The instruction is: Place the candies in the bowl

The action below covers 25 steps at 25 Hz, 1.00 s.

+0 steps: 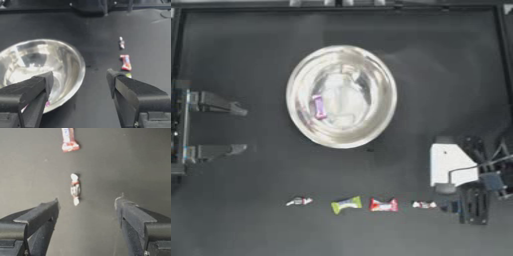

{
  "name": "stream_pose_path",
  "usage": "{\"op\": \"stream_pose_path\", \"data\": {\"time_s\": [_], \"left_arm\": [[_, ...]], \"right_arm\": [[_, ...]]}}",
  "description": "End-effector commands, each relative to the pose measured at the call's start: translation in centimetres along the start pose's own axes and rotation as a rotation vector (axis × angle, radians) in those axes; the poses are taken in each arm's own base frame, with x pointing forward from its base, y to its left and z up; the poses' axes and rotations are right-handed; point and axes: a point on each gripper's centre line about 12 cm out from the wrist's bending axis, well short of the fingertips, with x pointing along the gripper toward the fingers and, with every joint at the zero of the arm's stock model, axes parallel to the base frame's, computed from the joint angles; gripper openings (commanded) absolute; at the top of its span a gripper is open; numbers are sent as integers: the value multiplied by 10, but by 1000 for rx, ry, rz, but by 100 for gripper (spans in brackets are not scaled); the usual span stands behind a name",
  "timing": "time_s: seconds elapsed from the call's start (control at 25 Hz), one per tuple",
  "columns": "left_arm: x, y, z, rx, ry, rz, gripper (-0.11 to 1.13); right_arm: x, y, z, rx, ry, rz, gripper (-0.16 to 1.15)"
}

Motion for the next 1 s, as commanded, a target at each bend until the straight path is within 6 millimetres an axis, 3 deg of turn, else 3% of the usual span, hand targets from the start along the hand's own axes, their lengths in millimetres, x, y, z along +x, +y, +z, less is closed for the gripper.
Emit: {"op": "stream_pose_path", "data": {"time_s": [0.04, 0.48, 1.0], "left_arm": [[1, 0, 4, -2, -11, -1, 96], [1, 0, 4, -3, -9, 0, 96], [1, 0, 1, -8, -9, -2, 96]], "right_arm": [[6, 8, 7, 7, 11, 11, 96], [44, 24, 8, 24, 106, 1, 96], [77, 25, 0, 46, 140, -14, 96]]}}
